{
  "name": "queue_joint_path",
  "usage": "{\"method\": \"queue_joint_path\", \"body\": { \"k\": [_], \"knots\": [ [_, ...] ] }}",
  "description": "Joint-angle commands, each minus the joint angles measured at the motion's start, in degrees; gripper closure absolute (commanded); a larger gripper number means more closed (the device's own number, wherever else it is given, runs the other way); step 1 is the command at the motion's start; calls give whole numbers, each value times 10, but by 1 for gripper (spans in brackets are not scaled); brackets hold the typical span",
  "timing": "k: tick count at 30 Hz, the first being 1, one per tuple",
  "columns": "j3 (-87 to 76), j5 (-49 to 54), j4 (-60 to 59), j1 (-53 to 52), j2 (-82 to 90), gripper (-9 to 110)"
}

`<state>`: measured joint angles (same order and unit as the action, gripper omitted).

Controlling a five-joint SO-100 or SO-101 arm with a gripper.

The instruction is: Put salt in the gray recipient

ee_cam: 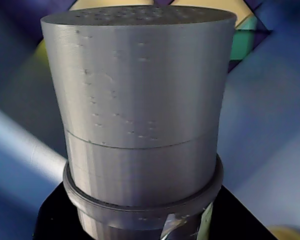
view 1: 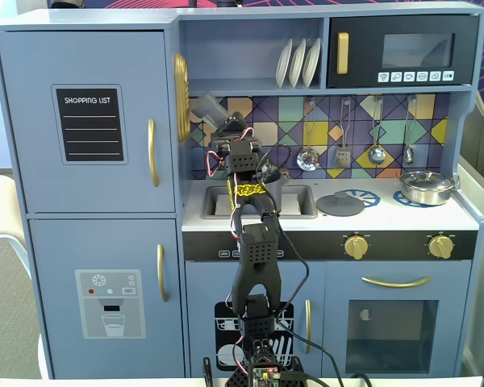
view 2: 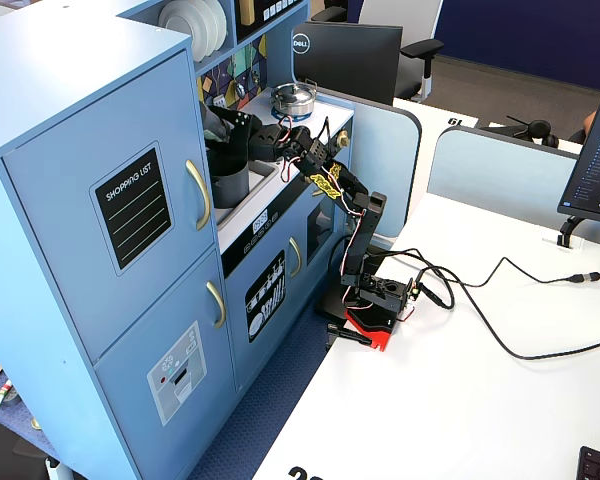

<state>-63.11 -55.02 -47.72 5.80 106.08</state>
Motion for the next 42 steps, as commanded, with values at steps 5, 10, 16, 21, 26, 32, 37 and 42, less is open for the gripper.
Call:
{"method": "queue_joint_path", "body": {
  "k": [5,10,16,21,26,32,37,42],
  "knots": [
    [-50,-54,-23,-39,32,101],
    [17,-47,11,8,-10,101],
    [81,-37,41,32,-50,101],
    [8,-41,23,-8,-19,101],
    [-67,-33,35,-34,11,101],
    [42,-28,57,8,-66,101],
    [118,-4,84,26,-107,101],
    [62,-14,62,-14,-83,101]
  ]
}}
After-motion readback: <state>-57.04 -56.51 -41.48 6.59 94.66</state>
